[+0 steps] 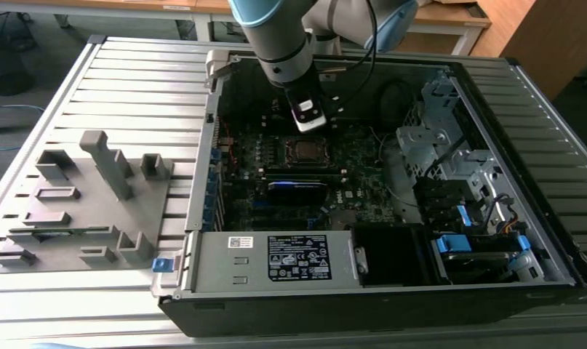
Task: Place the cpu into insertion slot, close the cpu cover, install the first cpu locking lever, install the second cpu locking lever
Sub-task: 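Install the first cpu locking lever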
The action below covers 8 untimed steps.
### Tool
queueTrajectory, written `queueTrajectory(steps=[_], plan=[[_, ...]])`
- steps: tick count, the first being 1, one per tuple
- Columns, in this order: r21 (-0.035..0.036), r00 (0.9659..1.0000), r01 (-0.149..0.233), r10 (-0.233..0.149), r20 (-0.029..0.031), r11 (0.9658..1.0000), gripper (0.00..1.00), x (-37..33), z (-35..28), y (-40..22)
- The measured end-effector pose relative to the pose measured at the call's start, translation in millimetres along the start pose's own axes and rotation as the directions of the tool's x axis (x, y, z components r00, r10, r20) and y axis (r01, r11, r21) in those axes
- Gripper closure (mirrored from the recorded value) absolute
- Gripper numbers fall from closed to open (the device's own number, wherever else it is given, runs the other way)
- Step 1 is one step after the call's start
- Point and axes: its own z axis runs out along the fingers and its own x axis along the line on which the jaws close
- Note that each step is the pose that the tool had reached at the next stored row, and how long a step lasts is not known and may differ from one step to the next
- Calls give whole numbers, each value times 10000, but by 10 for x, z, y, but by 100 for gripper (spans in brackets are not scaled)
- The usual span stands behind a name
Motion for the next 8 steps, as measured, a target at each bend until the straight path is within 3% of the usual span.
queueTrajectory(steps=[4, 8], plan=[[-32, 10000, -43, 43, -3, 10000, 89, 10, 4, -4], [-112, 9999, -131, 130, -19, 9999, 89, 14, 15, -8]])
